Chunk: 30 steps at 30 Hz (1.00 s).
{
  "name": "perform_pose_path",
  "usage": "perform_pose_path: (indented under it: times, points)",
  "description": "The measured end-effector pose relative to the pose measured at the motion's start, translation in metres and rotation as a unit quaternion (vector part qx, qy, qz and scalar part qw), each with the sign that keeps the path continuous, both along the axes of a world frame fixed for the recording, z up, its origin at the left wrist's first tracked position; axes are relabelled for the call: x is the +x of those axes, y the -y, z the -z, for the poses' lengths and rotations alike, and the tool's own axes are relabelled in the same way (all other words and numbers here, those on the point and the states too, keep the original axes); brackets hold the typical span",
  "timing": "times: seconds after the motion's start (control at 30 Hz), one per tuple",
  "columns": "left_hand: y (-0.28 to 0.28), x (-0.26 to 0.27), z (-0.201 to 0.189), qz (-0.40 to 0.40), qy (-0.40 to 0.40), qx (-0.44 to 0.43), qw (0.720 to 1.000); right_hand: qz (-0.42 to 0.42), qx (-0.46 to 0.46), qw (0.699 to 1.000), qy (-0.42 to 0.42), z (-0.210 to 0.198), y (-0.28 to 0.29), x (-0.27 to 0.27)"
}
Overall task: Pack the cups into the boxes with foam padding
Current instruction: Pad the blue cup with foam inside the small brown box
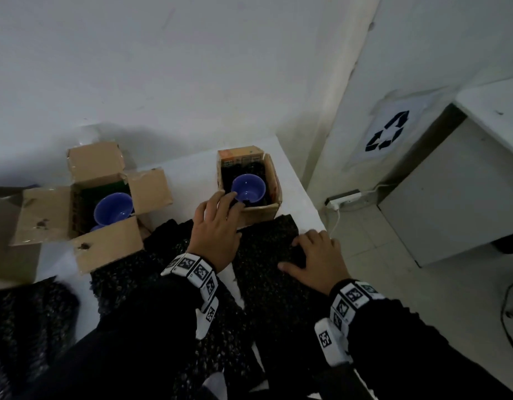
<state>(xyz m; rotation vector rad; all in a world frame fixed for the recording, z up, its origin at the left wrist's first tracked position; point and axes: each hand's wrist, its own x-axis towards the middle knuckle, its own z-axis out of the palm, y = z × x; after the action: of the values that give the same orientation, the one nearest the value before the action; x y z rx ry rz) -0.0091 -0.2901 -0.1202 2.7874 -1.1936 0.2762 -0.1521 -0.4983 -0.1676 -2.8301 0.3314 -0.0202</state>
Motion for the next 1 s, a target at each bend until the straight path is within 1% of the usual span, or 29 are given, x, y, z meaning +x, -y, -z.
perform_pose_path:
  times: [0.03,0.07,0.2,0.27,0.33,0.4,0.43,0.5,0.53,0.6,0.63,0.67,0.73,0.8,0.83,0.9,0.93,0.97,1.0]
  points:
    - [-0.002,-0.008,-0.001,0.000,-0.010,0.001,1.000,0.002,-0.021,0.999,-0.028,0.005,-0.005,-0.007]
    - [-0.003,-0.015,-0.001,0.003,-0.019,0.006,1.000,0.004,-0.032,0.999,-0.034,0.007,-0.009,-0.012]
    - [-0.010,-0.036,0.000,0.022,-0.031,0.030,0.999,0.001,-0.029,0.999,0.032,0.000,-0.020,-0.009]
    - [-0.013,-0.041,-0.003,0.040,-0.035,0.018,0.998,-0.023,0.012,0.998,0.058,-0.005,-0.023,-0.008]
    - [-0.012,-0.045,-0.006,0.073,-0.049,0.021,0.996,-0.054,0.072,0.993,0.074,-0.014,-0.023,-0.008]
    - [-0.008,-0.048,-0.011,0.101,-0.081,0.032,0.991,-0.069,0.131,0.986,0.076,-0.022,-0.021,-0.008]
    - [-0.005,-0.049,-0.012,0.103,-0.105,0.028,0.989,-0.075,0.155,0.982,0.079,-0.026,-0.021,-0.009]
    - [-0.001,-0.050,-0.013,0.077,-0.180,-0.008,0.981,-0.082,0.194,0.973,0.089,-0.030,-0.021,-0.010]
    - [0.001,-0.050,-0.014,0.058,-0.216,-0.049,0.973,-0.074,0.209,0.971,0.095,-0.031,-0.021,-0.010]
    - [0.002,-0.048,-0.013,0.027,-0.251,-0.136,0.958,-0.029,0.228,0.968,0.104,-0.034,-0.022,-0.012]
    - [0.003,-0.048,-0.013,0.012,-0.252,-0.158,0.955,-0.001,0.234,0.966,0.106,-0.035,-0.022,-0.014]
    - [0.003,-0.048,-0.013,-0.005,-0.248,-0.157,0.956,0.024,0.237,0.965,0.107,-0.036,-0.021,-0.016]
    - [0.004,-0.047,-0.015,-0.032,-0.216,-0.109,0.970,0.052,0.240,0.964,0.101,-0.037,-0.020,-0.021]
    - [0.005,-0.047,-0.015,-0.018,-0.176,-0.072,0.982,0.058,0.225,0.969,0.089,-0.038,-0.019,-0.025]
    - [0.004,-0.046,-0.014,0.003,-0.176,-0.075,0.982,0.058,0.192,0.976,0.083,-0.037,-0.018,-0.027]
    - [0.004,-0.047,-0.014,0.041,-0.210,-0.109,0.971,0.054,0.113,0.990,0.070,-0.036,-0.016,-0.028]
    - [0.005,-0.049,-0.016,0.047,-0.224,-0.128,0.965,0.052,0.098,0.992,0.065,-0.038,-0.016,-0.027]
    - [0.007,-0.051,-0.020,0.047,-0.231,-0.138,0.962,0.047,0.104,0.992,0.059,-0.039,-0.015,-0.026]
    - [0.008,-0.052,-0.024,0.046,-0.231,-0.146,0.961,0.038,0.128,0.990,0.052,-0.042,-0.013,-0.024]
